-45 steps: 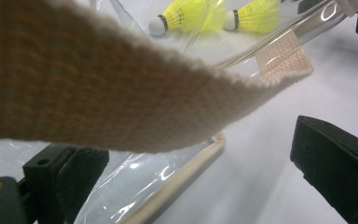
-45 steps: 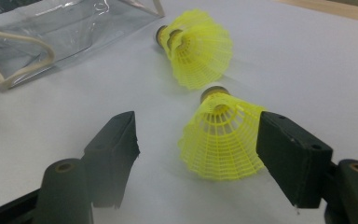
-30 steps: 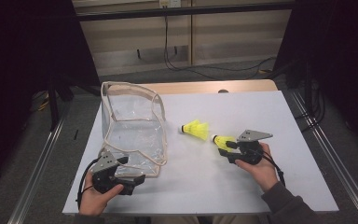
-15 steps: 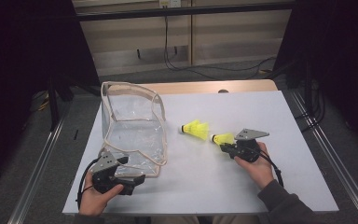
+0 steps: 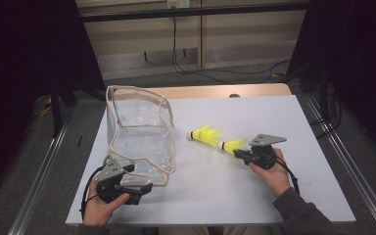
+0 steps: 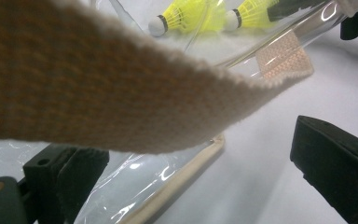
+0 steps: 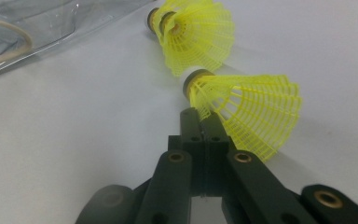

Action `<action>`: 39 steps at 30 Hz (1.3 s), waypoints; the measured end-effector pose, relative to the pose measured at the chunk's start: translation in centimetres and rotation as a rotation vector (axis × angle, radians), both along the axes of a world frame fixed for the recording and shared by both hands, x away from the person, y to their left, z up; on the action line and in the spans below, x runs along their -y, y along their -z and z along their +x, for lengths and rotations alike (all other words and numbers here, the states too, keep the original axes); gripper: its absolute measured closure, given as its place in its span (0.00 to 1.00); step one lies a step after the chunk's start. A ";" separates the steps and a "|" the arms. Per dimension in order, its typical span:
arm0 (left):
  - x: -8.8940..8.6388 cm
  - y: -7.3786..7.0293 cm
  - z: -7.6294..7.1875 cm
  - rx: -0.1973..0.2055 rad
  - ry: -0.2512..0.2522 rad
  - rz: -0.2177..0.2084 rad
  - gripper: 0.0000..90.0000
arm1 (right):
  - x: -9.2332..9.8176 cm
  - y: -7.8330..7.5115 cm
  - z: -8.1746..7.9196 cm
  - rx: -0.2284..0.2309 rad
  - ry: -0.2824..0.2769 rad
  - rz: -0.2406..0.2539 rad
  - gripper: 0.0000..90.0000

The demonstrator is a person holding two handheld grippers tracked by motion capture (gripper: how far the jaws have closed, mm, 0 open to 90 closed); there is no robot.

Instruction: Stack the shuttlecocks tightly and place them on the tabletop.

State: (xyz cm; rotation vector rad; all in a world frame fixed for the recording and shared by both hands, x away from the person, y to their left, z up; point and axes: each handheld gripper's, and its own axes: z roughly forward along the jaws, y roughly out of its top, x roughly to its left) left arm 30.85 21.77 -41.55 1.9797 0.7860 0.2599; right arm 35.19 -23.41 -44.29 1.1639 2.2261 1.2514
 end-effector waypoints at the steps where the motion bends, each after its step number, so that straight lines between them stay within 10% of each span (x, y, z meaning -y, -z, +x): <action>1: 0.0 0.0 0.0 0.000 0.000 0.000 0.05 | 0.1 -0.1 0.0 0.005 -0.001 0.004 1.00; 39: 0.0 0.0 0.0 0.001 0.000 0.001 0.05 | -0.7 -1.2 1.5 0.025 -0.014 0.034 1.00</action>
